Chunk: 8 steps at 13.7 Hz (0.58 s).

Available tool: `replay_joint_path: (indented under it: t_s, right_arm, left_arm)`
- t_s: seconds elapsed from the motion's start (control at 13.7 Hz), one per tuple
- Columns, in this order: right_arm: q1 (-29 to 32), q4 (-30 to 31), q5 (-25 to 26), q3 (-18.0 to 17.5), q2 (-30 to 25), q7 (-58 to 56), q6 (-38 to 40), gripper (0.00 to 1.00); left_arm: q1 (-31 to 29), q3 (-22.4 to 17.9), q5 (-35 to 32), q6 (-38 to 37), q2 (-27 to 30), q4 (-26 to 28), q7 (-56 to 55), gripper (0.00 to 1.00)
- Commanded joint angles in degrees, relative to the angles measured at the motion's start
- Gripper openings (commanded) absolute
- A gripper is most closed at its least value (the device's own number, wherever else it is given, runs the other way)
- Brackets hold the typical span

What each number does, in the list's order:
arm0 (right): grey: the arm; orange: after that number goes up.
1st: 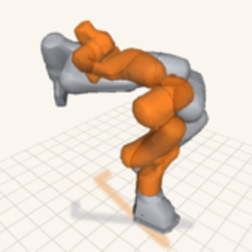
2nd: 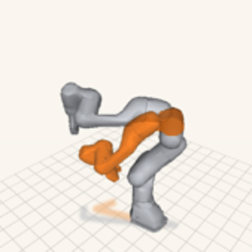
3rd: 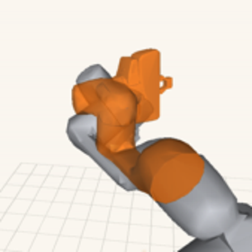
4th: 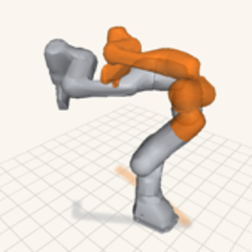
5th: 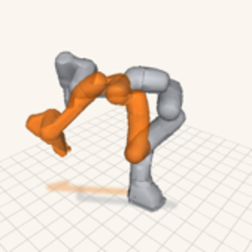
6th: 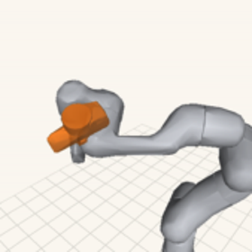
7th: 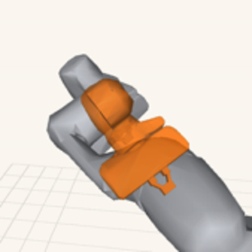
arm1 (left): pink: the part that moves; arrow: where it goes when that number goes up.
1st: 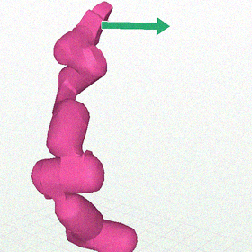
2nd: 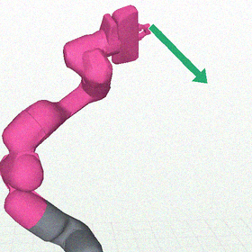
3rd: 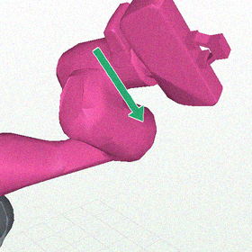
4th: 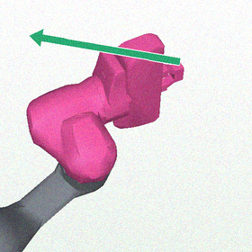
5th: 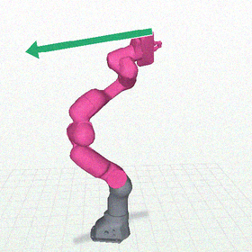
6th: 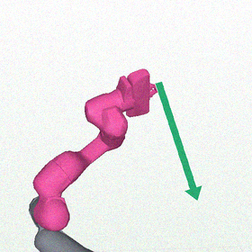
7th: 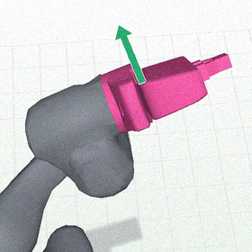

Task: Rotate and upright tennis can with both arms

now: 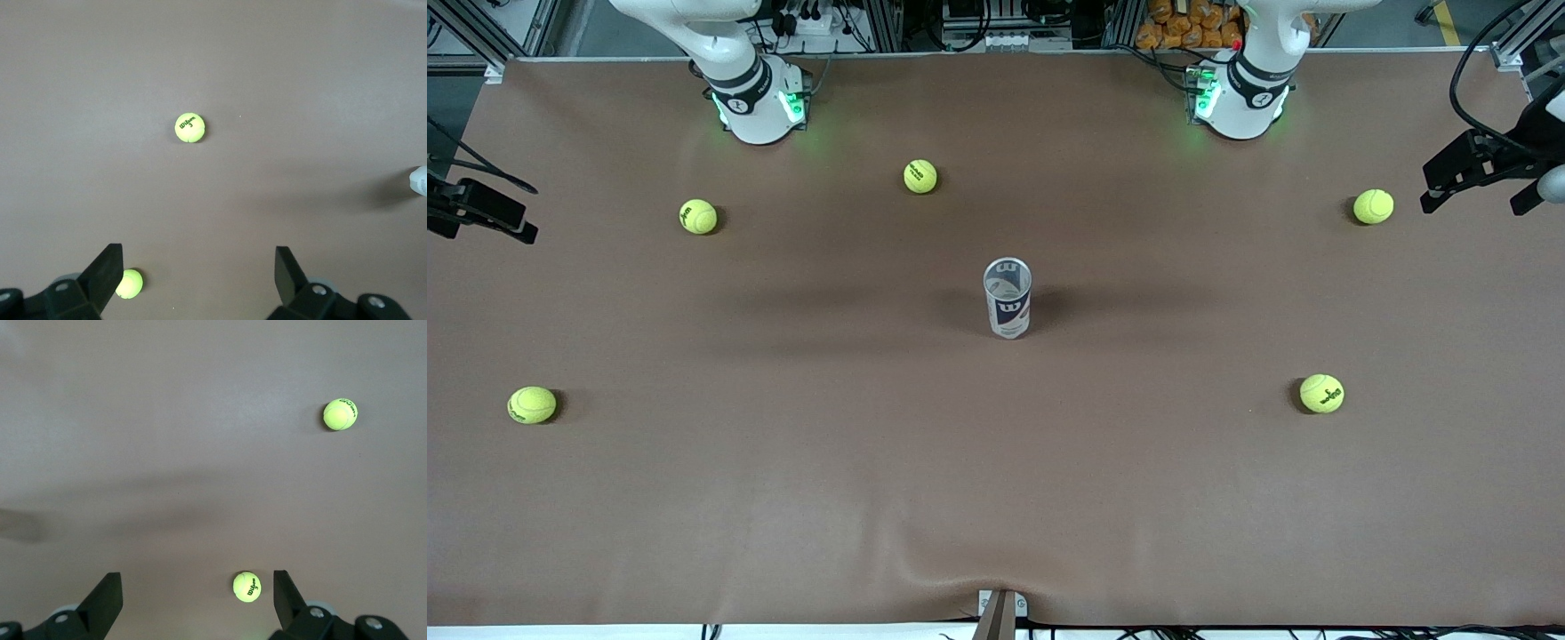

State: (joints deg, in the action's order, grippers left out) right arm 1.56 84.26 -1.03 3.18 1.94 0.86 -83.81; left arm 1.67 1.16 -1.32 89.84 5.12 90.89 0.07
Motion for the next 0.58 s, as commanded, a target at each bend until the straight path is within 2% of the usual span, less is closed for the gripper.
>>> replay_joint_path:
  t_s: [0.0,0.51]
  right_arm:
    - [0.0,0.5,-0.2,-0.1,-0.4,0.7,-0.4,1.0]
    - [0.0,0.4,-0.2,-0.1,-0.4,0.6,-0.4,1.0]
  left_arm:
    - [1.1,-1.0,-1.4,0.7,0.2,0.8,1.2,1.0]
    - [1.2,-2.4,-1.0,0.8,0.2,0.3,2.5,1.0]
